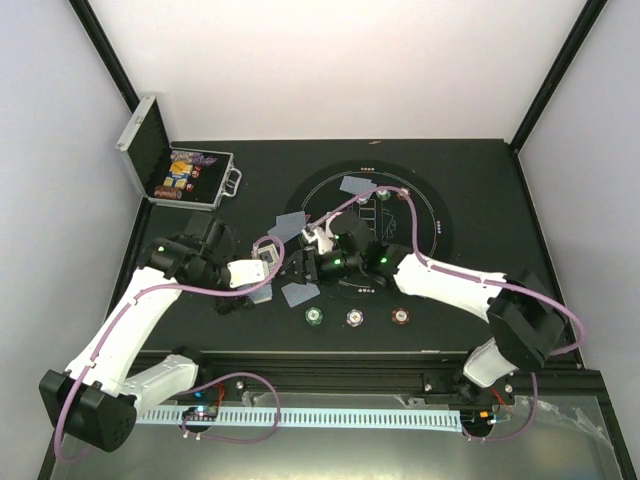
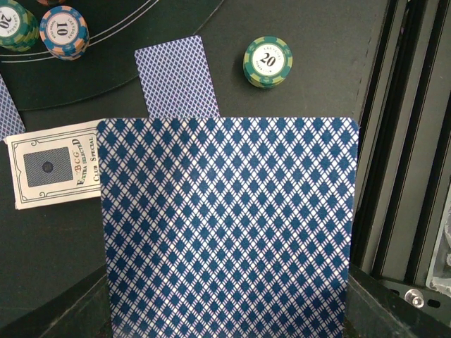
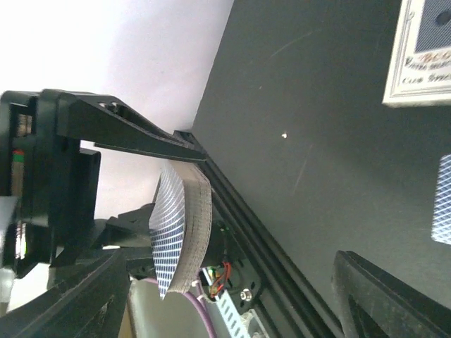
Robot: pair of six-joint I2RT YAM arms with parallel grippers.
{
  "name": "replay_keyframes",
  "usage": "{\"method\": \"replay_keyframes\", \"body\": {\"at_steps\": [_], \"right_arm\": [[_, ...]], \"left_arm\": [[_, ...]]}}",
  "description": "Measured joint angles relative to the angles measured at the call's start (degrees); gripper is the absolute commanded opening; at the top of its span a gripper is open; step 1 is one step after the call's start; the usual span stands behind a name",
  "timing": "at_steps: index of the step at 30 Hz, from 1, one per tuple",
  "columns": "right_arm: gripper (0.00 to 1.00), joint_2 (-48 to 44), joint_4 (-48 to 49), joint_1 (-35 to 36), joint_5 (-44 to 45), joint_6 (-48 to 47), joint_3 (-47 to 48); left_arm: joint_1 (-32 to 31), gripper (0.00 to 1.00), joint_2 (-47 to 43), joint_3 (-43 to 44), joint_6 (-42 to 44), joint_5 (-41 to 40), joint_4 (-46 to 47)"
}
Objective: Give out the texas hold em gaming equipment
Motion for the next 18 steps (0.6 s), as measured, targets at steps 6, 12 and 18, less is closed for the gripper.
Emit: {"method": "replay_keyframes", "body": {"at_steps": [6, 12, 18], "right_arm": [[0.77, 5.38, 3.26, 3.19, -1.95, 3.63, 1.6], [0.73, 9.62, 7.72, 4.76, -4.11, 7.21, 2.97], [0.7, 14.1, 13.22, 5.66, -5.95, 11.39, 4.66]], "left_arm": [[0.0, 0.02, 0.02, 0.0, 0.0, 0.02, 0.0], [0.0, 0.02, 0.02, 0.0, 0.0, 0.0, 0.0], [0.0, 0.02, 0.02, 0.0, 0.0, 0.0, 0.0]]}}
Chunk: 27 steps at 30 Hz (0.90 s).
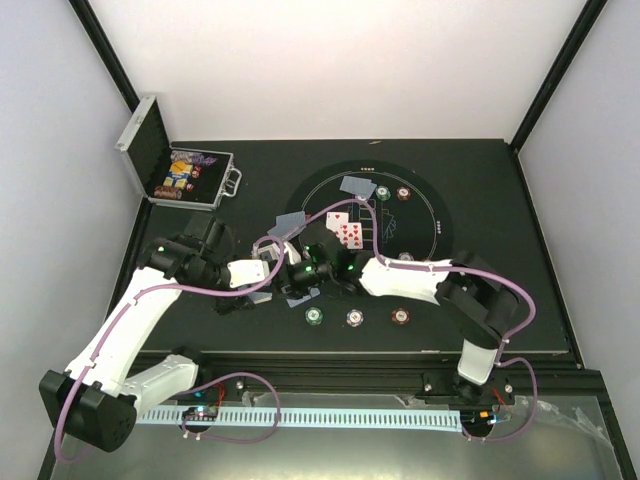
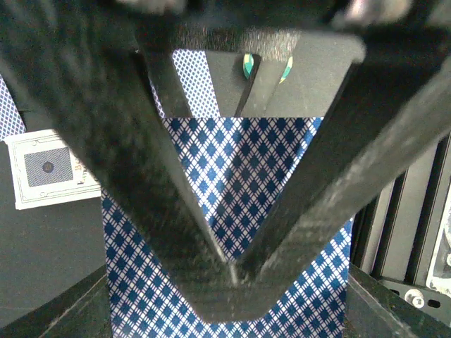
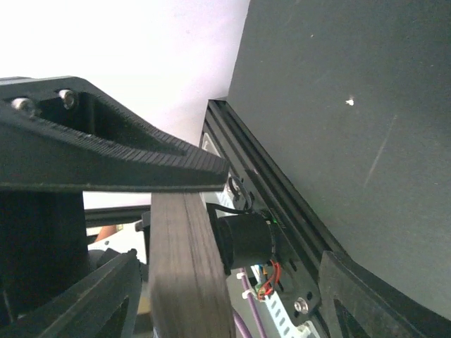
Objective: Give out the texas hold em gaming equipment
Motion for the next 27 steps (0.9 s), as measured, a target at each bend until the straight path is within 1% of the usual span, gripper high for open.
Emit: {"method": "replay_keyframes", "body": {"at_steps": [7, 12, 17, 19, 22, 24, 25, 27], "right_arm": [[0.63, 3.72, 4.33, 0.26, -1.64, 4.26, 0.5], [0.58, 3.52, 6.54, -0.28, -1.73, 5.42, -0.63], [0.53, 0.79, 7.28, -1.9, -2.21, 4.68, -3.65], [0.49, -0.7, 6.25, -2.62, -2.14, 3.63, -4.44], [0.33, -2.43, 4.24, -3.17, -1.75, 2.03, -4.79], [0.25, -3.41, 3.32, -3.28, -1.51, 0.98, -4.79], [0.22, -4.0, 2.75, -3.3, -1.4, 0.74, -4.76], [0.2, -5.07, 1.55, -3.39, -1.22, -0.17, -4.72]], "left_arm": [[0.02, 0.02, -0.02, 0.0, 0.0, -0.22, -0.07], [0.02, 0.02, -0.04, 0.0, 0.0, -0.28, 0.04], [0.0, 0.02, -0.04, 0.0, 0.0, -0.28, 0.22], [0.0, 0.02, -0.04, 0.0, 0.0, -0.26, 0.24], [0.0, 0.02, -0.04, 0.0, 0.0, -0.28, 0.22], [0.0, 0.02, -0.04, 0.0, 0.0, -0.33, 0.13], [0.0, 0.02, -0.04, 0.0, 0.0, -0.37, 0.11], [0.0, 0.02, -0.04, 0.0, 0.0, -0.37, 0.09]]}}
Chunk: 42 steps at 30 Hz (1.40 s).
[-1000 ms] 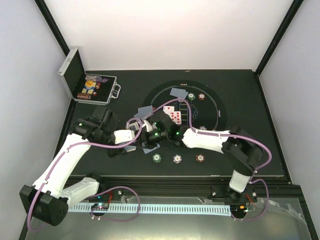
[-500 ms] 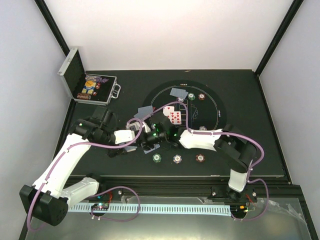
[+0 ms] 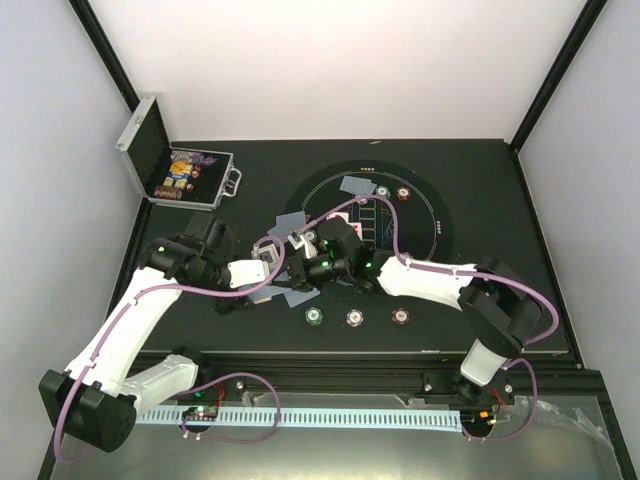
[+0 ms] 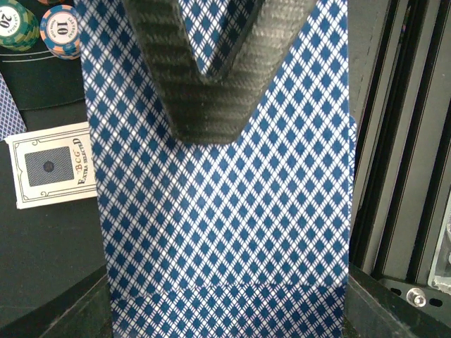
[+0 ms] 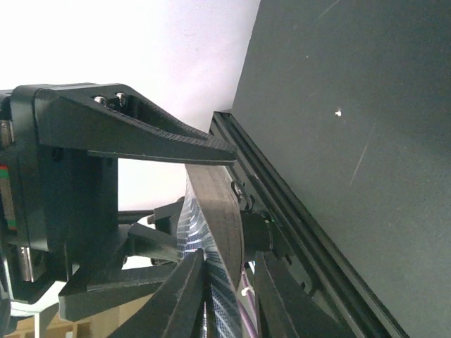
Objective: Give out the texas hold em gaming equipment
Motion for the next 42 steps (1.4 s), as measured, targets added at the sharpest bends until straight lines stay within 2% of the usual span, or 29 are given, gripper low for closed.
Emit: {"method": "replay_keyframes", "body": {"at_steps": [3, 6, 7, 13, 18, 21, 24, 28, 32, 34, 37, 42], "right_arm": [[0.15, -0.98, -2.01, -0.11, 0.46, -1.16, 0.11], [0.03, -2.08, -4.83, -0.33, 1.09, -2.78, 0.7], [0.01, -2.54, -5.66, -0.5, 1.18, -3.37, 0.83], [0.01, -5.77, -12.17, -3.93, 1.4, -7.58, 1.07], [0.01, -6.64, -24.13, -8.76, 3.8, -16.26, 5.01], [0.01, -6.58, -36.13, -10.93, 12.72, -25.59, 12.76], [0.01, -6.54, -41.94, -11.5, 27.43, -36.04, 18.71], [0.01, -5.29, -37.97, -10.69, 52.0, -53.48, 15.65], [0.01, 1.4, -24.79, -10.45, 69.88, -74.44, 6.69], [0.01, 6.51, -19.41, -10.45, 75.47, -83.19, 3.76], [0.01, 12.85, -15.19, -10.43, 79.65, -90.9, 3.65], [0.01, 17.51, -11.74, -10.43, 82.34, -96.1, 5.64]], "left_arm": [[0.0, 0.02, 0.0, 0.0, 0.0, -0.07, -0.09], [0.0, 0.02, 0.02, 0.0, 0.0, -0.15, -0.2], [0.0, 0.02, 0.02, 0.0, 0.0, -0.2, -0.22], [0.0, 0.02, 0.02, 0.0, 0.0, -0.37, -0.15], [0.0, 0.02, 0.02, 0.0, 0.0, -0.37, -0.13], [0.0, 0.02, 0.02, 0.0, 0.0, -0.37, -0.11], [0.0, 0.02, 0.02, 0.0, 0.0, -0.37, -0.11], [0.0, 0.02, 0.02, 0.0, -0.02, -0.37, -0.11], [0.0, 0.01, 0.02, 0.0, -0.02, -0.39, -0.11], [0.0, 0.02, 0.02, 0.0, -0.02, -0.46, -0.11], [0.0, 0.02, 0.02, 0.0, -0.02, -0.55, -0.11], [0.0, 0.02, 0.02, 0.0, 0.0, -0.87, -0.11]]}}
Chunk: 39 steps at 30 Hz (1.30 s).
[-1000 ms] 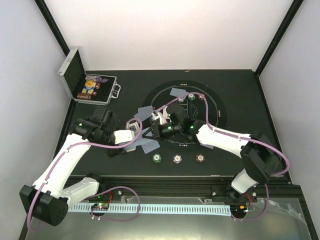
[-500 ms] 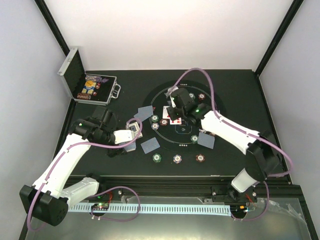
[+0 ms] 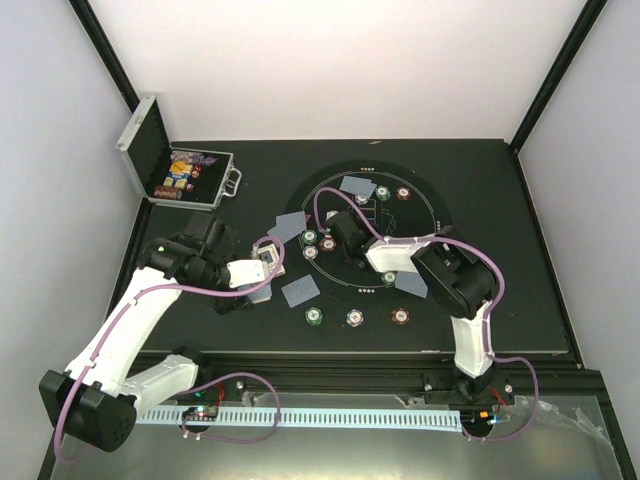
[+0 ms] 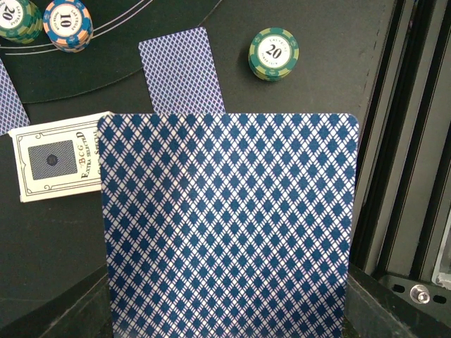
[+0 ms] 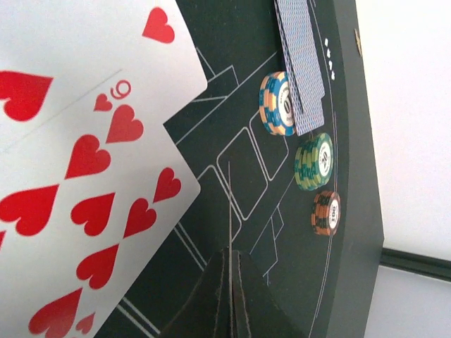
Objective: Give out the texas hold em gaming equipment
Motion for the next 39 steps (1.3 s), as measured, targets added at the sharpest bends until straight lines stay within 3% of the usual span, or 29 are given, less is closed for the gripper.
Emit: {"method": "replay_keyframes", "body": {"at_steps": [2, 4, 7, 16, 20, 32, 34, 39], "right_arm": [[0.07, 0.31, 0.2, 0.0, 0.09, -0.37, 0.35], [0.19, 0.28, -0.26, 0.0, 0.0, -0.17, 0.5], [0.62, 0.22, -1.97, 0.0, -0.63, 1.16, 0.61], [0.84, -4.5, -9.92, 0.11, -4.15, 6.62, 0.33], [1.0, -8.55, -12.87, 0.17, -4.15, 10.29, 0.35], [1.0, -28.98, -17.07, 0.13, -4.66, 30.75, 1.31], [1.0, -31.12, -18.67, -0.2, -8.76, 35.76, 1.31], [1.0, -33.68, -22.77, -6.25, -31.85, 45.57, 3.28]], "left_arm": [[0.0, 0.01, 0.0, 0.0, 0.0, -0.11, 0.0], [0.0, 0.02, 0.0, 0.0, 0.0, -0.15, 0.0], [0.0, 0.01, 0.0, 0.0, 0.0, -0.15, 0.0], [0.0, 0.02, 0.02, 0.24, 0.0, -0.15, -0.17], [0.0, 0.02, 0.02, 1.51, -0.02, -0.15, -0.39], [0.0, 0.02, -0.04, 1.9, -0.02, -0.15, -0.48], [0.0, 0.02, -0.04, 1.9, -0.04, -0.15, -0.5], [0.0, 0.02, -0.04, 1.9, -0.11, -0.11, -0.5]]}}
